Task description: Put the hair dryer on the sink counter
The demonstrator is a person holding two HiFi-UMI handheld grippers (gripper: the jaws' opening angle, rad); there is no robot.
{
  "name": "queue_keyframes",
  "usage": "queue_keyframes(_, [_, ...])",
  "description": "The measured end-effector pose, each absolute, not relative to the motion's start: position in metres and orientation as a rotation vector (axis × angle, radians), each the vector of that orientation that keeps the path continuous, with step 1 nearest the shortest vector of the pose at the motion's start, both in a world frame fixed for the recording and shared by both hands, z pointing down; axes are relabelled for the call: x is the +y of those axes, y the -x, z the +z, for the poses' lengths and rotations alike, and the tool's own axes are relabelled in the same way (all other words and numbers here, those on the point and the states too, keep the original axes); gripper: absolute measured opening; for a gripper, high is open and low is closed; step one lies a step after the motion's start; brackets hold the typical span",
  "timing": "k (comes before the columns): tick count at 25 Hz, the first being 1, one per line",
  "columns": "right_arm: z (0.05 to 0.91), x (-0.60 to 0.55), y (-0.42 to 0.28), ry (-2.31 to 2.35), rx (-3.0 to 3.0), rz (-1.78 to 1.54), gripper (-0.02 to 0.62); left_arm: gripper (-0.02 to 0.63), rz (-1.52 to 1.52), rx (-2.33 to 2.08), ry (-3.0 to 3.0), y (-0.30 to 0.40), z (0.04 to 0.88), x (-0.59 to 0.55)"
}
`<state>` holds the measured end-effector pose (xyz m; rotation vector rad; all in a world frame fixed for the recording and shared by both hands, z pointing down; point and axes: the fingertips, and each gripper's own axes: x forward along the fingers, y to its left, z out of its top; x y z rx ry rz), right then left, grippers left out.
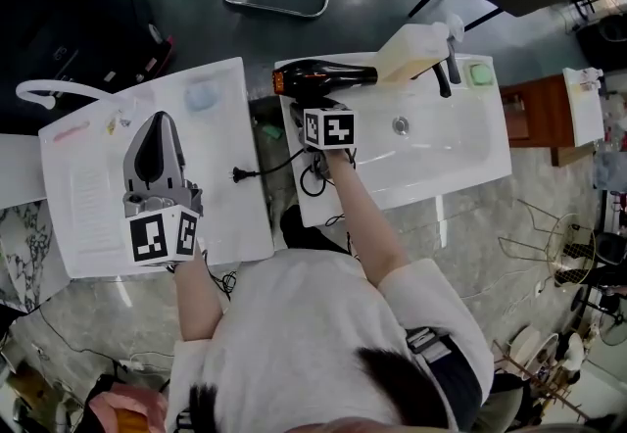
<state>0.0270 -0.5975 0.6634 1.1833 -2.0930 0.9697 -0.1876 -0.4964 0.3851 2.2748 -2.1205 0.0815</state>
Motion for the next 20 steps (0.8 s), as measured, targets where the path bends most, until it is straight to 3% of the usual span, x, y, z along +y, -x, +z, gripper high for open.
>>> queue_keyframes(16, [0.634, -0.594, -0.039, -1.266, -2.212, 0.971, 0.325, 0.002, 0.049, -2.08, -2.338, 0.191, 0.372, -0.492])
queue_keyframes(18, [0.621, -0.589, -0.043, -1.291, -2.242, 0.93, 0.321, 0.002, 0.046, -2.064, -2.357, 0.19, 0.371, -0.492])
queue_keyframes(20, [0.606, -0.583, -0.048, -1.339, -2.265, 0.887, 0.255, 0.002, 0.038, -2.046, -2.379, 0.188, 0.369, -0.491])
